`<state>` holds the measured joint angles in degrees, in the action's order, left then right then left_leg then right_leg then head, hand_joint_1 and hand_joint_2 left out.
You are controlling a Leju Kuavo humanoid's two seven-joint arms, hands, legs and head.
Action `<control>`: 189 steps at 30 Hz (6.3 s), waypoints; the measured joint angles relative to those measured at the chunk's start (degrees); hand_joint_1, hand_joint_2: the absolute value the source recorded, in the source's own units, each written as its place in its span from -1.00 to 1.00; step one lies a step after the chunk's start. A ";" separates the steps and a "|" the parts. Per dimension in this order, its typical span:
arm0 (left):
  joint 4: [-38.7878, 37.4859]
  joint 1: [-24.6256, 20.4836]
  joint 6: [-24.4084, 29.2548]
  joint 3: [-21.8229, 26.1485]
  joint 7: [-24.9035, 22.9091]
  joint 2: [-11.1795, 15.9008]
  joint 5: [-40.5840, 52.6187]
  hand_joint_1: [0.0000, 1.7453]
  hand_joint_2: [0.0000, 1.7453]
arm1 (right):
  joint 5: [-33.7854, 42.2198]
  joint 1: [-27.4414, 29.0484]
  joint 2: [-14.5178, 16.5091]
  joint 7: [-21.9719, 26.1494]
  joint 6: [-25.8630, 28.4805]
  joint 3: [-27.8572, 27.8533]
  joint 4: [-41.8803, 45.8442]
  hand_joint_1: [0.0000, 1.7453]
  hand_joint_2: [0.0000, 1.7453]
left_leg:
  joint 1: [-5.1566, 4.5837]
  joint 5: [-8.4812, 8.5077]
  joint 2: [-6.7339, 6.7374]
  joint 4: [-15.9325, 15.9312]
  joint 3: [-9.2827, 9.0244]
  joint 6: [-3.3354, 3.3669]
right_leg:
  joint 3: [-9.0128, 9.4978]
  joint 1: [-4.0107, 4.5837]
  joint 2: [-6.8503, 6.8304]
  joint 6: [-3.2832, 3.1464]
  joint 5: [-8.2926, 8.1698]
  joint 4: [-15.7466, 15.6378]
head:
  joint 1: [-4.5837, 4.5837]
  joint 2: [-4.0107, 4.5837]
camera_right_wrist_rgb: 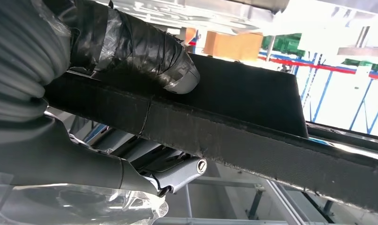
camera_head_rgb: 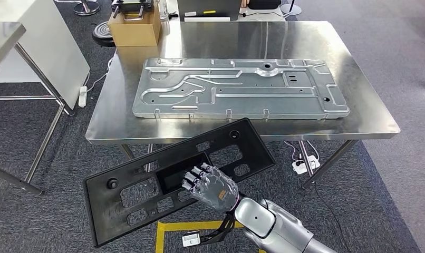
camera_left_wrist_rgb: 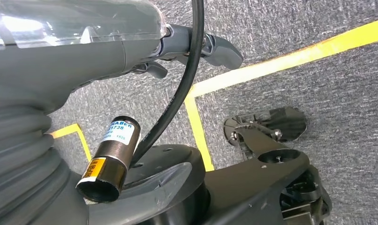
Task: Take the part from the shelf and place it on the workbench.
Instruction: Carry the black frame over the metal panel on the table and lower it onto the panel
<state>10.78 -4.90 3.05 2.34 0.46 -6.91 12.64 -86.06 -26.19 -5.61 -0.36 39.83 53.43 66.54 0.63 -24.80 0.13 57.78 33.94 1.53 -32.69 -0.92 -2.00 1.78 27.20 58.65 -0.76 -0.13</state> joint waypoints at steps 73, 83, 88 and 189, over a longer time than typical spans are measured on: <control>0.00 0.29 -0.02 0.22 0.15 -0.83 1.09 -1.00 1.00 | -0.90 -1.66 -1.33 -1.55 -0.69 -0.57 -1.73 1.00 1.00 | -0.11 -1.46 -0.75 0.24 -1.41 -0.23 | -2.22 0.49 2.05 -1.07 -1.90 0.74 | 0.16 0.00; 0.00 0.57 0.13 0.95 0.90 -0.86 0.80 -1.00 1.00 | -3.40 0.20 -4.24 -3.97 -1.02 -4.49 -0.84 1.00 1.00 | 0.15 -8.15 -0.42 16.64 7.04 -2.62 | -0.99 0.22 1.90 -3.02 -1.24 -0.33 | 0.14 0.00; 0.00 0.84 0.22 1.49 1.01 -0.85 0.73 -1.00 1.00 | -3.61 1.40 -5.58 -5.40 -1.17 -6.56 0.14 1.00 1.00 | -0.16 -0.41 -0.36 1.87 0.44 -1.49 | -0.11 0.37 2.23 -2.21 -0.18 0.11 | 0.15 0.00; -0.09 2.35 1.05 4.25 1.86 -0.79 2.36 -1.00 1.00 | -3.81 8.16 -11.39 -11.81 -2.14 -17.10 5.61 1.00 1.00 | -0.29 -0.95 -0.40 -0.78 -1.76 1.36 | -5.87 0.14 2.28 -0.37 7.39 13.97 | 0.33 0.00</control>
<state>10.69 -2.56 4.10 6.58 2.32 -7.69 14.99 -89.87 -18.03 -17.01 -12.17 37.69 36.34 72.15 0.34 -25.74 -0.27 57.00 32.18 2.88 -38.56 -0.78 0.28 1.41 34.58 72.61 -0.43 -0.13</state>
